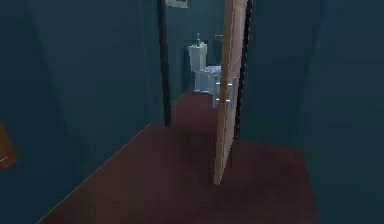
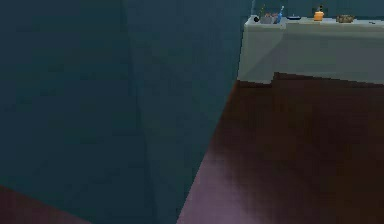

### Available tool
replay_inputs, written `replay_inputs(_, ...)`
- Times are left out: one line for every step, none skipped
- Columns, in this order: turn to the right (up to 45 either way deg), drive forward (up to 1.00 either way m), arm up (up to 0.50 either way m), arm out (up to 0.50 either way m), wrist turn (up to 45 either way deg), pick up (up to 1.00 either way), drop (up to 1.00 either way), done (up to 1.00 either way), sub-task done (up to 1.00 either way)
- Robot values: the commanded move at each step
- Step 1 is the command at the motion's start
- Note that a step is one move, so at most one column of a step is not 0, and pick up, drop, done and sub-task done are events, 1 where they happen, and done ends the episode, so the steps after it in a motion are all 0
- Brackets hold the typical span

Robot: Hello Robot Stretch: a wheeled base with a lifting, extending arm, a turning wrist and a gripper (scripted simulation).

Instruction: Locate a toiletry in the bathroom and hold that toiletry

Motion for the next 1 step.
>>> replay_inputs(0.0, 0.05, 0.00, 0.00, 0.0, 0.00, 0.00, 0.00, 0.00)
